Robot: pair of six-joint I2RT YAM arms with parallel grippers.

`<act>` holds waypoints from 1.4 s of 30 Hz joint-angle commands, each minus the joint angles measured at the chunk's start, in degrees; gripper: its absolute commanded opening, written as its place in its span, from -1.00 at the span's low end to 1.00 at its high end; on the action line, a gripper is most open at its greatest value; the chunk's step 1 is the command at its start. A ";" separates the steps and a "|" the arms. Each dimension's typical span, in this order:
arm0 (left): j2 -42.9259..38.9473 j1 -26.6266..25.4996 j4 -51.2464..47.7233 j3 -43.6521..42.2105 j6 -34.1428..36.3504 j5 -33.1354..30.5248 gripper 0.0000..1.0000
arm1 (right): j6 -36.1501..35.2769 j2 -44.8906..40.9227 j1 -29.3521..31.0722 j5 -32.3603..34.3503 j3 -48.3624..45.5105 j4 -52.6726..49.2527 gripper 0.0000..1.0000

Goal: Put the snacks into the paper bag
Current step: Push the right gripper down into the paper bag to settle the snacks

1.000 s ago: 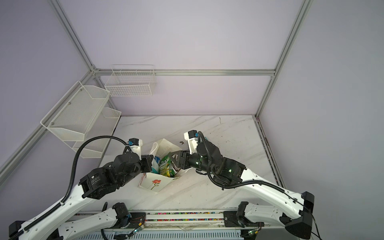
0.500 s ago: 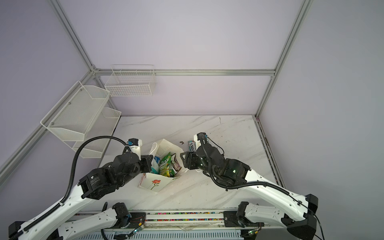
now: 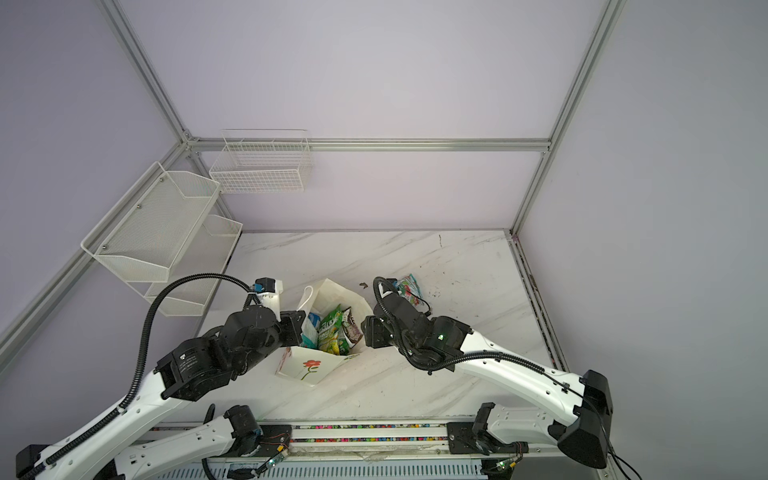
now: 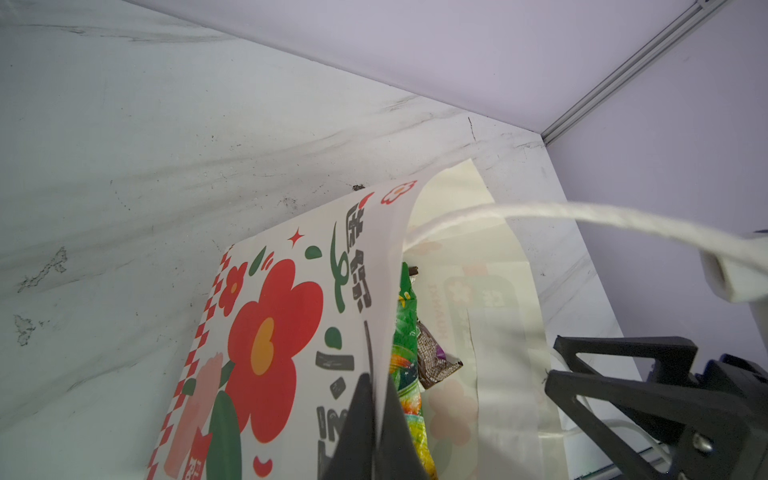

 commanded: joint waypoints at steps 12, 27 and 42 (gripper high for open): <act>-1.78 -0.14 5.58 -1.58 -1.12 -1.66 -1.00 | -1.76 1.47 -0.22 -2.96 -1.66 2.57 -0.49; -1.10 -0.10 5.78 -2.49 -1.29 -1.99 -1.00 | -3.61 -4.66 -0.33 -0.81 2.73 8.28 -1.00; 0.04 -0.10 5.97 -2.39 -0.59 -2.44 -1.00 | -4.51 -5.08 -1.47 0.06 4.75 9.07 -1.00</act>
